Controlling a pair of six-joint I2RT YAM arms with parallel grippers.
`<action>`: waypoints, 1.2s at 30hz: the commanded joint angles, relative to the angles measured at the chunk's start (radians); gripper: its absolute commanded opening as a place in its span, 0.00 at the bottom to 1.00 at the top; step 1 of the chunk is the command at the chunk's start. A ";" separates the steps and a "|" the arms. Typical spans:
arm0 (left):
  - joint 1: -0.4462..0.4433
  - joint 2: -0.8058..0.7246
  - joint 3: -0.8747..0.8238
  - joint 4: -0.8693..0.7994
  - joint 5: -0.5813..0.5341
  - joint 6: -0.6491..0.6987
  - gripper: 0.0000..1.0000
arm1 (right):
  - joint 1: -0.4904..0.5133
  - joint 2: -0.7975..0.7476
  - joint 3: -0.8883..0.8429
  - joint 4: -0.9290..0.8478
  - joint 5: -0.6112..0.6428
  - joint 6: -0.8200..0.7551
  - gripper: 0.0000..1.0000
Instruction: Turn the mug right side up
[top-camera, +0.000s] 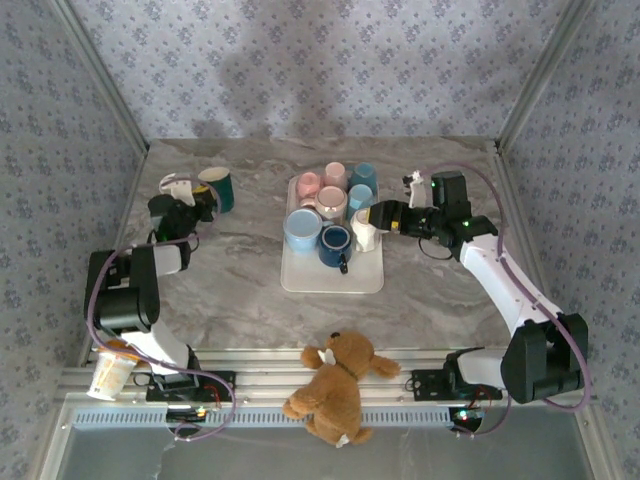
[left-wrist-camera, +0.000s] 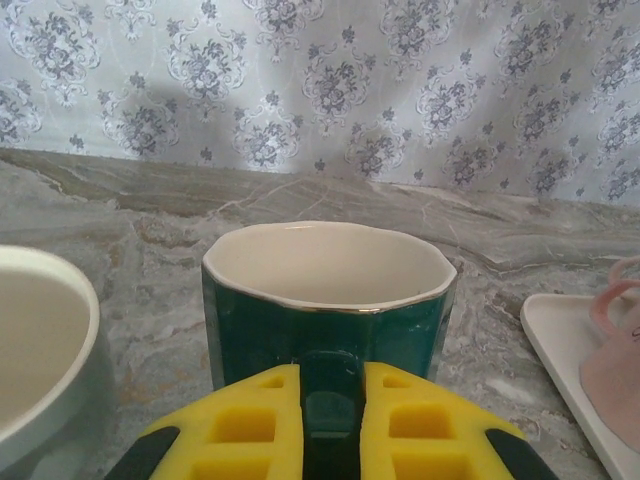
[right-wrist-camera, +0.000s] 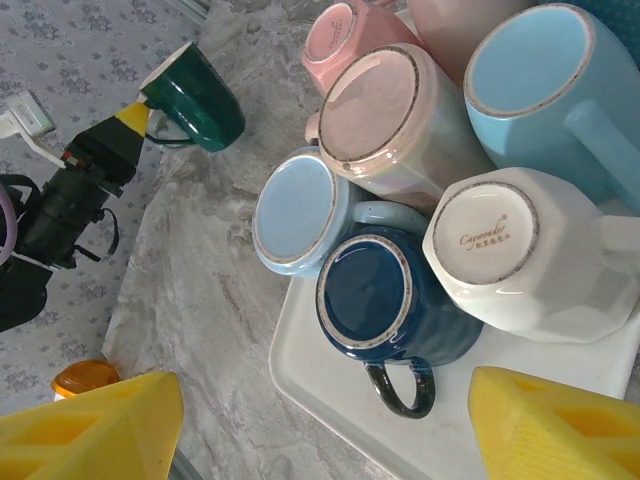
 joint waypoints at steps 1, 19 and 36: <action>0.004 0.024 0.077 0.156 0.047 0.018 0.00 | -0.007 -0.005 0.030 0.010 -0.025 0.019 0.77; 0.015 0.114 0.071 0.167 0.086 0.058 0.09 | -0.013 -0.030 0.015 0.004 -0.027 0.025 0.77; 0.016 0.041 -0.027 0.049 0.104 0.172 0.27 | -0.023 -0.034 0.013 0.018 -0.042 0.024 0.77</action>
